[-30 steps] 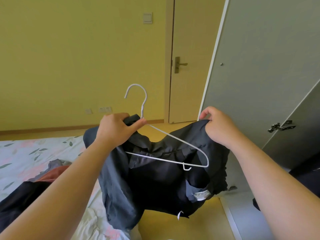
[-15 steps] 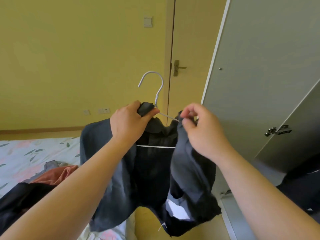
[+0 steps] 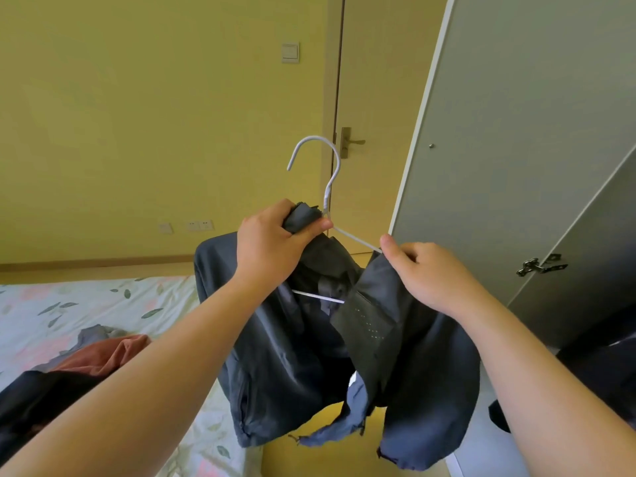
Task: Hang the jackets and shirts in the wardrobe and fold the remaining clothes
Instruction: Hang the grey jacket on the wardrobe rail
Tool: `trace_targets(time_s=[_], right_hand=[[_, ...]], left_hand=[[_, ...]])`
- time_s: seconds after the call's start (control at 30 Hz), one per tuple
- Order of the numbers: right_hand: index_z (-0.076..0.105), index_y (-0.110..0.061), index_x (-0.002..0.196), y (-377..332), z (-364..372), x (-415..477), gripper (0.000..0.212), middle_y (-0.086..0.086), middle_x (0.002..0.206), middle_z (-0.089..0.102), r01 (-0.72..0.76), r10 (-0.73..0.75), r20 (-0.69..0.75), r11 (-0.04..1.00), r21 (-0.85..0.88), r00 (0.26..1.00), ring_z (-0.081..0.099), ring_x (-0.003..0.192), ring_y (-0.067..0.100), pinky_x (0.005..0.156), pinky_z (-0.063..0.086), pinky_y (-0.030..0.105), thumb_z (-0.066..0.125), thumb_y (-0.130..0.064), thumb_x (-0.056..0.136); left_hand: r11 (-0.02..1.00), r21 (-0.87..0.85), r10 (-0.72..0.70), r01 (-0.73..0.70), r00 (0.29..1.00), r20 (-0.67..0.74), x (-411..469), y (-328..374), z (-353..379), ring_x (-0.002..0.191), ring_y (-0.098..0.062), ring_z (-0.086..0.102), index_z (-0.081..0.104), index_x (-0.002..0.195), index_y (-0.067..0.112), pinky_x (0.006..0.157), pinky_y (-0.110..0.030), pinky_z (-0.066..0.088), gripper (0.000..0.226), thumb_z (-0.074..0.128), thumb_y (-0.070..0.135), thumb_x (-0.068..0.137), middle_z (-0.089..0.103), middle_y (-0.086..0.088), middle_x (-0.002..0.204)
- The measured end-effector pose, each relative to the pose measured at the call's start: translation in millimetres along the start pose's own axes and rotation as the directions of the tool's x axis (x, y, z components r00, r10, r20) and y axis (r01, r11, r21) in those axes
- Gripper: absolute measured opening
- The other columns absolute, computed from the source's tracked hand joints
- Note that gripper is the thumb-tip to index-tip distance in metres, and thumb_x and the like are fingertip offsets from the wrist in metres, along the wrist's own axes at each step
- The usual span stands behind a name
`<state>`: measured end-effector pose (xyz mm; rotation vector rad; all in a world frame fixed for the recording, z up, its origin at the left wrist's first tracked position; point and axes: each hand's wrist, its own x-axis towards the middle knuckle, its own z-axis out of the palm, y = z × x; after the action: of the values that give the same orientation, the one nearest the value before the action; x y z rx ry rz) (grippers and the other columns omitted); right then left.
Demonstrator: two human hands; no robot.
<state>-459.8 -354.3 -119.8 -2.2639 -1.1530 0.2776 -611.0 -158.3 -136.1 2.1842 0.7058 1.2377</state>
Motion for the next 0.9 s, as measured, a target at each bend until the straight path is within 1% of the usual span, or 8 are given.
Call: trace_targets(time_s=[0.13, 0.23, 0.3, 0.4, 0.5, 0.63, 0.77, 0.9], right_hand=[[0.049, -0.032, 0.072, 5, 6, -11, 0.06, -0.01, 0.06, 0.057, 0.221, -0.245, -0.112, 0.957, -0.19, 0.963, 0.057, 0.062, 0.005, 0.05, 0.032, 0.022, 0.024, -0.085, 0.086], [0.048, -0.031, 0.082, 0, 12, -9, 0.046, -0.012, 0.062, 0.053, 0.354, -0.425, -0.168, 0.873, -0.337, 0.889, 0.053, 0.056, 0.011, 0.046, 0.034, 0.025, 0.026, -0.069, 0.095], [0.045, -0.028, 0.082, -2, 19, -6, 0.037, -0.009, 0.054, 0.045, 0.354, -0.463, -0.213, 0.843, -0.406, 0.86, 0.045, 0.047, 0.018, 0.041, 0.025, 0.025, 0.029, -0.056, 0.101], [0.045, -0.025, 0.086, 5, 24, 0, 0.031, -0.007, 0.06, 0.051, 0.237, -0.305, -0.2, 0.922, -0.306, 0.931, 0.049, 0.053, 0.024, 0.043, 0.032, 0.03, 0.035, -0.048, 0.104], [0.049, -0.025, 0.091, 14, 29, 1, 0.035, -0.006, 0.076, 0.063, 0.107, -0.14, -0.123, 0.964, -0.244, 0.982, 0.058, 0.066, 0.024, 0.055, 0.048, 0.035, 0.031, -0.051, 0.105], [0.042, -0.026, 0.078, 11, 41, -5, 0.051, -0.006, 0.064, 0.055, 0.104, -0.148, -0.129, 0.949, -0.296, 0.981, 0.053, 0.056, 0.014, 0.046, 0.036, 0.031, 0.018, -0.065, 0.1], [0.046, -0.025, 0.091, 10, 47, -8, 0.047, -0.006, 0.066, 0.056, 0.08, -0.141, -0.148, 0.93, -0.36, 0.979, 0.056, 0.056, 0.017, 0.048, 0.045, 0.031, 0.014, -0.058, 0.102], [0.045, -0.024, 0.085, 14, 46, -3, 0.043, -0.003, 0.06, 0.052, -0.012, -0.111, -0.29, 0.921, -0.39, 0.951, 0.049, 0.05, 0.021, 0.045, 0.033, 0.03, 0.02, -0.053, 0.105]], left_hand=[[0.999, -0.03, 0.015, -0.015, 1.0, -0.006, 5, 2, -1, 0.057, -0.005, 0.042, 0.039, 0.063, 0.033, 0.052, -0.026, 0.03, 0.055, 0.063, 0.082, 0.068, 0.049, 0.018, 0.059], [0.994, -0.023, 0.106, -0.105, 0.993, 0.06, 4, 8, 4, 0.058, -0.005, 0.046, 0.045, 0.066, 0.035, 0.053, -0.022, 0.032, 0.05, 0.064, 0.081, 0.07, 0.048, 0.014, 0.058], [0.984, -0.026, 0.176, -0.174, 0.975, 0.138, 4, 14, 11, 0.061, -0.009, 0.049, 0.055, 0.073, 0.023, 0.054, -0.021, 0.034, 0.054, 0.065, 0.076, 0.073, 0.053, 0.01, 0.062], [0.985, -0.062, 0.172, -0.162, 0.959, 0.223, 15, 14, 14, 0.059, -0.003, 0.046, 0.055, 0.072, 0.018, 0.052, -0.019, 0.03, 0.043, 0.068, 0.056, 0.088, 0.049, 0.009, 0.059], [0.994, 0.042, 0.094, -0.102, 0.985, 0.146, 31, 7, 5, 0.059, -0.001, 0.047, 0.044, 0.065, 0.036, 0.053, -0.018, 0.028, 0.039, 0.06, 0.042, 0.1, 0.044, 0.014, 0.061], [0.978, 0.21, 0.007, -0.015, 0.999, 0.043, 43, 7, -7, 0.061, -0.014, 0.045, 0.042, 0.067, 0.031, 0.051, -0.029, 0.026, 0.042, 0.048, 0.051, 0.104, 0.042, 0.007, 0.078], [0.979, 0.201, -0.05, 0.039, 0.997, 0.052, 38, 9, -14, 0.062, -0.009, 0.044, 0.037, 0.066, 0.033, 0.052, -0.025, 0.025, 0.044, 0.045, 0.052, 0.104, 0.041, 0.008, 0.076], [0.989, 0.137, -0.063, 0.059, 0.998, 0.019, 25, 4, -18, 0.067, -0.014, 0.048, 0.045, 0.073, 0.023, 0.056, -0.023, 0.03, 0.042, 0.044, 0.051, 0.104, 0.046, 0.004, 0.081]])
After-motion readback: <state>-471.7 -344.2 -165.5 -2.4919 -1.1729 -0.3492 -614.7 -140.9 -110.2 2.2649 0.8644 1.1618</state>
